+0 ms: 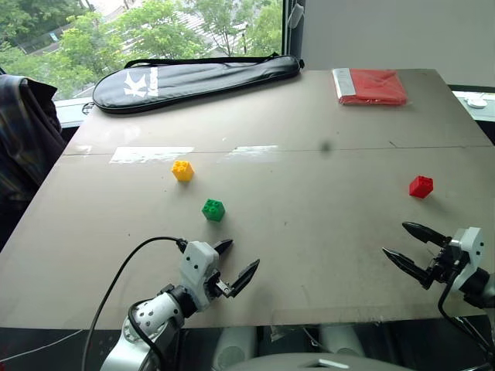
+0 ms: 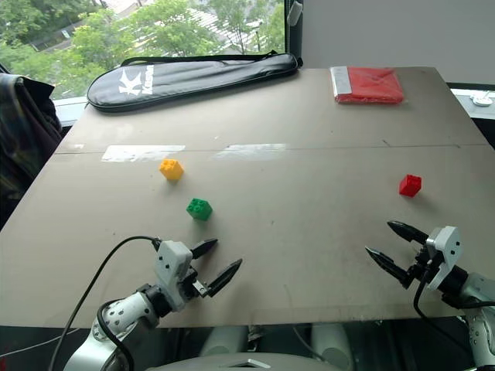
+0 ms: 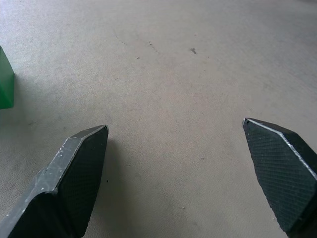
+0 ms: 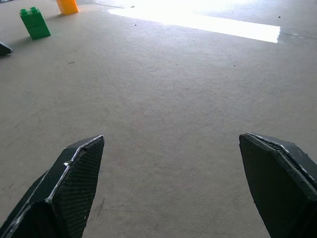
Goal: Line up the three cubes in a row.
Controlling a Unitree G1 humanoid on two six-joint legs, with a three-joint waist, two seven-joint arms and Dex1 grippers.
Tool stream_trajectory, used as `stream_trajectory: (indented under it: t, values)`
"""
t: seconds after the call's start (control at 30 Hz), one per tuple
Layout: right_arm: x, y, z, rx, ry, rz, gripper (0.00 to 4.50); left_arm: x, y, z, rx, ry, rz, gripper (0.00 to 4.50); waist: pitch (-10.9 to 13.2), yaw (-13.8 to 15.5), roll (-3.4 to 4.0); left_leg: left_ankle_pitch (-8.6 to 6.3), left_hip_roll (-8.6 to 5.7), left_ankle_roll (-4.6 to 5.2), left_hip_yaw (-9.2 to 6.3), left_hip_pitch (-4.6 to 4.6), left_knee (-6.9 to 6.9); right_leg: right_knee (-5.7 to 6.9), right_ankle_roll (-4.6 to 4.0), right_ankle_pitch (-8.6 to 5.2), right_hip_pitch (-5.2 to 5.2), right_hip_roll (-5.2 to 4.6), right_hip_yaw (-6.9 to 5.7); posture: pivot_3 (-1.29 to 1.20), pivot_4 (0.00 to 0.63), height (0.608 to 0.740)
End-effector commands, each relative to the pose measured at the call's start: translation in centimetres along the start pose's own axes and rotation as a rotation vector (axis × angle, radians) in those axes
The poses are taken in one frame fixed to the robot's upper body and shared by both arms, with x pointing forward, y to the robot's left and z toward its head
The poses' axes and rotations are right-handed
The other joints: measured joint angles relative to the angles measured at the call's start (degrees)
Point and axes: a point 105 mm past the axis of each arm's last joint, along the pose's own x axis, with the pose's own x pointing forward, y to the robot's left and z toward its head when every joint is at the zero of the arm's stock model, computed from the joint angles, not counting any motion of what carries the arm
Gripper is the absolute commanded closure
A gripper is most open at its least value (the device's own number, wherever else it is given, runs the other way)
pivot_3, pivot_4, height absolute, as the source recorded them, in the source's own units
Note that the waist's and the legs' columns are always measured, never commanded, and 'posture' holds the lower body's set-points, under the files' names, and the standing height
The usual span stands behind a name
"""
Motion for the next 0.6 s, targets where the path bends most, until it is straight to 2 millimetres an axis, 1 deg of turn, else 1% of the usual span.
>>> stream_trajectory:
  t: [0.03, 0.1, 0.2, 0.6]
  values:
    - [-0.3, -0.5, 0.6, -0.045, 0.001, 0.009, 0.0, -0.4, -0.4, 0.4, 0.009, -0.012, -0.008, 0.08, 0.0, 0.0, -0.01, 0.0, 0.0, 0.0, 0.0, 0.0, 0.0, 0.0, 0.0, 0.0, 0.0, 0.0, 0.0, 0.0, 0.15, 0.707]
    - [-0.1, -0.4, -0.2, -0.058, 0.031, 0.03, 0.0, -0.7, 0.1, -0.3, 0.025, 0.02, 0.0, 0.08, 0.0, -0.1, -0.02, 0.0, 0.0, 0.0, 0.03, 0.02, 0.0, 0.0, 0.0, 0.0, 0.0, 0.0, 0.02, 0.0, 0.15, 0.707]
    - [0.0, -0.3, -0.6, -0.063, 0.041, 0.046, 0.0, -0.9, 0.7, -0.3, 0.036, 0.026, 0.007, 0.08, 0.0, 0.0, 0.0, 0.0, -0.01, 0.0, 0.03, 0.03, 0.0, 0.0, 0.0, 0.0, 0.0, 0.01, 0.02, 0.0, 0.15, 0.707]
    - [0.9, -0.5, -1.0, -0.067, 0.037, 0.058, 0.0, -0.6, 0.0, 0.1, 0.047, 0.024, -0.008, 0.08, 0.0, -0.1, 0.0, 0.0, 0.0, 0.0, 0.02, 0.03, 0.0, 0.01, -0.01, 0.0, 0.0, 0.03, 0.02, 0.0, 0.15, 0.707]
